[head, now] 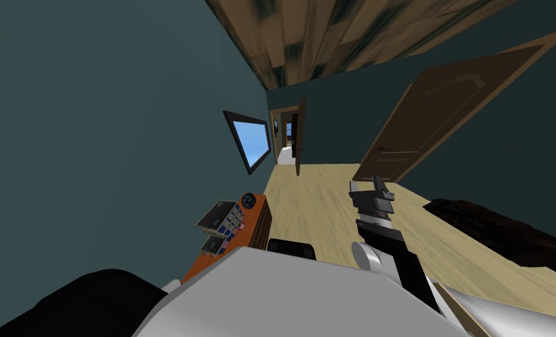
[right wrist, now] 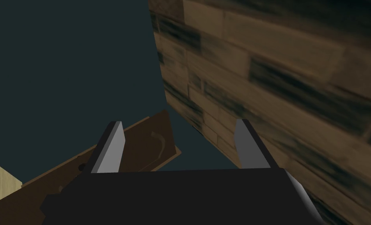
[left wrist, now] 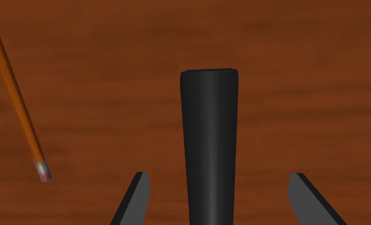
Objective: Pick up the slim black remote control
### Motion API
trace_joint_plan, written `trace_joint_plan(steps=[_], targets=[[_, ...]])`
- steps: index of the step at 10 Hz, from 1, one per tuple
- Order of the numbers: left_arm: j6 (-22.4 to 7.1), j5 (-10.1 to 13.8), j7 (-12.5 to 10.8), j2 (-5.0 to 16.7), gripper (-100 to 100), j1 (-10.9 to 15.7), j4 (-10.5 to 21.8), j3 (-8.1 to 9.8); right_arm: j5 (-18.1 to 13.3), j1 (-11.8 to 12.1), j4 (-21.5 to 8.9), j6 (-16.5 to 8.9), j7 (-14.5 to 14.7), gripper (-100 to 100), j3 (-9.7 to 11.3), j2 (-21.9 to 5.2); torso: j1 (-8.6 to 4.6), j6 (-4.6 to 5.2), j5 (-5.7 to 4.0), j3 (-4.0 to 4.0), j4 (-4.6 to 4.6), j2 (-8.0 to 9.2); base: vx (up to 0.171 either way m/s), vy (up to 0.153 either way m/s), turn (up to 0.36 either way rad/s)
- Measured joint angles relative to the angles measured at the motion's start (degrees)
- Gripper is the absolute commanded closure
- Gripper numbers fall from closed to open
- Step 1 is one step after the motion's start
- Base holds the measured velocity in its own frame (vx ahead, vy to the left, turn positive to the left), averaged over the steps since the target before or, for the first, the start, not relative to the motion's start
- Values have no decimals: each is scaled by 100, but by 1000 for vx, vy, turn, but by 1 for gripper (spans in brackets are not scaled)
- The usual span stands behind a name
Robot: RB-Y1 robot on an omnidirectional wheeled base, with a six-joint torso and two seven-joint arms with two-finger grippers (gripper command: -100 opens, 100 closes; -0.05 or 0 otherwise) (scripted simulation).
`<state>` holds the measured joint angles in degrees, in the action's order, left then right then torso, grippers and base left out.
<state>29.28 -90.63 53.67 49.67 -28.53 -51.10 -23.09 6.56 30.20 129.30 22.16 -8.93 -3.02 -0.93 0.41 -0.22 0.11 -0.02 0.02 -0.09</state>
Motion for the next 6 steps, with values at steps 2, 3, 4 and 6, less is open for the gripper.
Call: trace_joint_plan(steps=[2, 3, 4, 6], targets=[[-73, -17, -2, -89, -100, 1, 48, -36, 0, 0, 0, 0, 0, 0, 0, 0, -7, 2, -2, -12, -5, -19, -7, 41, -58], [-157, -38, -9, -178, -100, 35, 118, -78, 0, 0, 0, 0, 0, 0, 0, 0, -2, 2, -1, -13, -5, -21, -6, 55, -70], [-250, -72, -28, -284, -100, 71, 192, -131, 0, 0, 0, 0, 0, 0, 0, 0, 1, 2, 0, -13, -5, -22, -2, 26, -18], [-271, -75, -33, -293, 100, 74, 199, -137, 0, 1, 0, 0, 0, 0, 0, 0, -15, 1, -4, -15, -6, -24, 0, 0, 0]])
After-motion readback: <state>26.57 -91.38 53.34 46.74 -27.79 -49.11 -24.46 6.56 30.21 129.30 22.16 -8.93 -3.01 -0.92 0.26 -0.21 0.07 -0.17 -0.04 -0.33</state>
